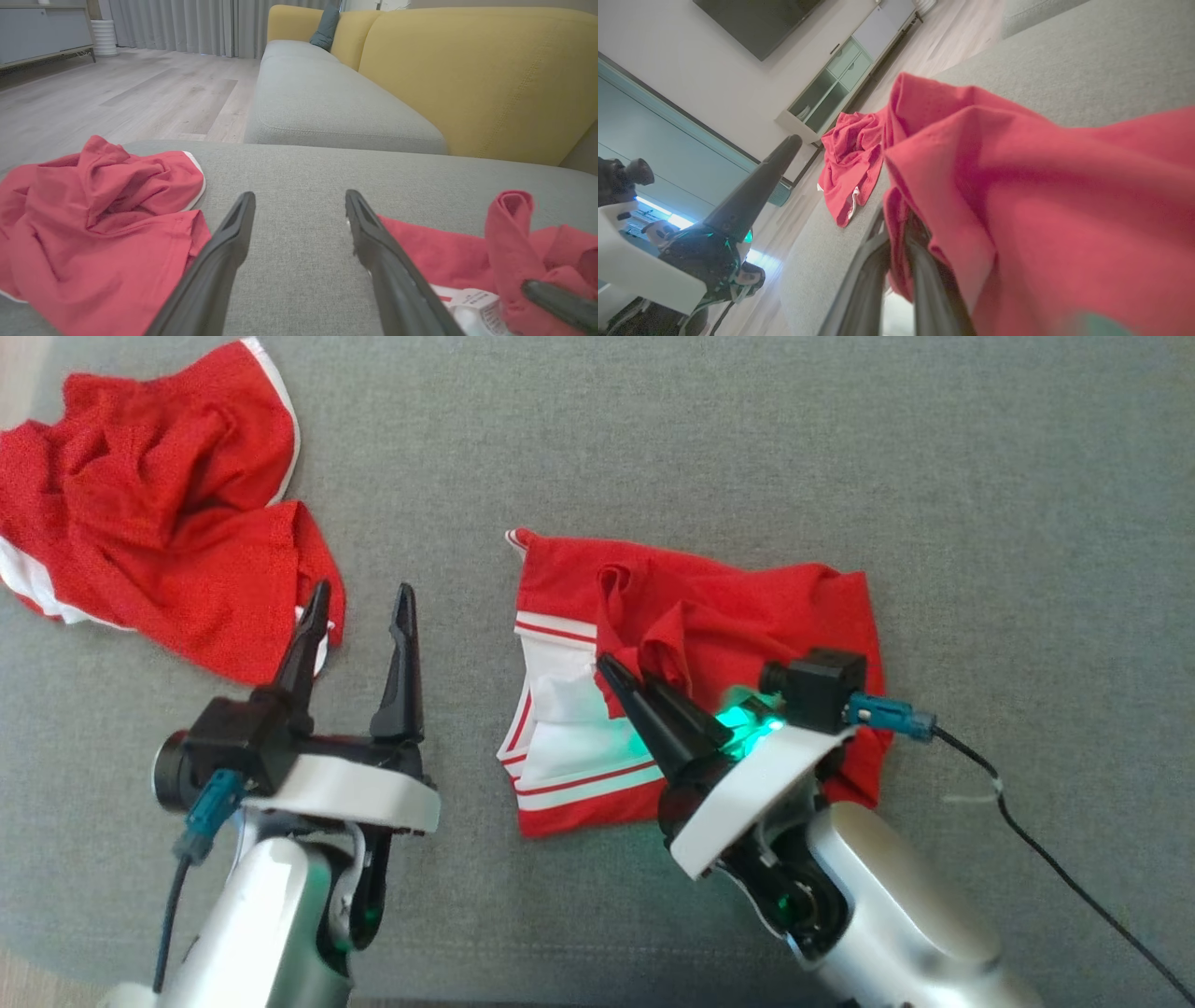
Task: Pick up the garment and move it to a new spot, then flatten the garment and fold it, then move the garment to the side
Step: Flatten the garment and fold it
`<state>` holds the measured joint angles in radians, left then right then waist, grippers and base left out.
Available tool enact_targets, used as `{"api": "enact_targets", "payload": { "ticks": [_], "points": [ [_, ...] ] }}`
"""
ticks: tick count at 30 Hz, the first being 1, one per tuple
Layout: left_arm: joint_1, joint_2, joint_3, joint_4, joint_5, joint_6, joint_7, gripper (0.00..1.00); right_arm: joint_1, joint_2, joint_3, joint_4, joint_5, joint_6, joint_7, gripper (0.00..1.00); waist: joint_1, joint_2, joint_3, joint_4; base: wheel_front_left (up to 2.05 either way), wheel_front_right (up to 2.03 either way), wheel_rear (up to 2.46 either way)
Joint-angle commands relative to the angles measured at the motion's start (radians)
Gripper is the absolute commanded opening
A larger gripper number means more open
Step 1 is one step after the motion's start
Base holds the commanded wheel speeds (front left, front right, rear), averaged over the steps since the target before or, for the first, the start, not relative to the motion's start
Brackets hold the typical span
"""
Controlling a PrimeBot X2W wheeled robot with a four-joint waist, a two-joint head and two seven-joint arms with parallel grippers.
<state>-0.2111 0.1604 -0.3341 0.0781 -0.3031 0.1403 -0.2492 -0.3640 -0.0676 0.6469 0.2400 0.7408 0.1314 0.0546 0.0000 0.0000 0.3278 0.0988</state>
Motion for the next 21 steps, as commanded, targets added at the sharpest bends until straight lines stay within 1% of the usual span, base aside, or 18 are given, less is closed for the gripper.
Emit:
{"api": "enact_targets", "payload": {
  "ticks": [1, 9, 10, 11, 12, 13, 15, 17, 21],
  "points": [
    [-0.033, 0.011, 0.034, -0.025, -0.002, -0.001, -0.009, 1.00, -0.033, 0.017, 0.026, -0.022, 0.009, -0.001, -0.022, 0.00, 0.0000, 0.0000, 0.006, 0.001, 0.00, 0.00, 0.00],
    [-0.052, 0.001, 0.027, -0.012, 0.003, -0.008, -0.011, 1.00, -0.119, 0.017, 0.130, 0.076, 0.076, -0.001, -0.104, 0.00, 0.0000, 0.0000, 0.027, -0.002, 0.00, 0.00, 0.00],
    [-0.054, -0.001, 0.026, -0.011, 0.004, -0.008, -0.011, 1.00, -0.127, 0.017, 0.142, 0.087, 0.082, -0.001, -0.113, 0.06, 0.0000, 0.0000, 0.028, -0.002, 0.00, 0.00, 0.00],
    [-0.056, -0.002, 0.025, -0.010, 0.005, -0.009, -0.011, 1.00, -0.134, 0.017, 0.153, 0.097, 0.087, -0.001, -0.120, 0.47, 0.0000, 0.0000, 0.029, -0.001, 0.00, 0.00, 0.00],
    [-0.058, -0.003, 0.025, -0.008, 0.004, -0.011, -0.011, 1.00, -0.141, 0.017, 0.165, 0.105, 0.088, -0.001, -0.127, 0.95, 0.0000, 0.0000, 0.030, -0.001, 0.00, 0.00, 0.00],
    [-0.059, -0.003, 0.026, -0.007, 0.004, -0.012, -0.012, 1.00, -0.149, 0.017, 0.175, 0.110, 0.082, -0.001, -0.139, 1.00, 0.0000, 0.0000, 0.030, -0.001, 0.00, 0.00, 0.00],
    [-0.060, -0.002, 0.030, -0.005, 0.003, -0.013, -0.012, 1.00, -0.164, 0.017, 0.192, 0.112, 0.057, -0.001, -0.163, 1.00, 0.0000, 0.0000, 0.030, -0.004, 0.00, 0.00, 0.00],
    [-0.058, -0.001, 0.034, -0.003, 0.004, -0.012, -0.012, 1.00, -0.177, 0.017, 0.202, 0.105, 0.009, -0.001, -0.192, 1.00, 0.0000, 0.0000, 0.027, -0.008, 0.00, 0.00, 0.00],
    [-0.049, 0.005, 0.043, -0.002, 0.007, -0.007, -0.012, 1.00, -0.176, 0.017, 0.186, 0.059, -0.105, -0.001, -0.235, 1.00, 0.0000, 0.0000, 0.017, -0.023, 0.00, 0.00, 0.00]
  ]
}}
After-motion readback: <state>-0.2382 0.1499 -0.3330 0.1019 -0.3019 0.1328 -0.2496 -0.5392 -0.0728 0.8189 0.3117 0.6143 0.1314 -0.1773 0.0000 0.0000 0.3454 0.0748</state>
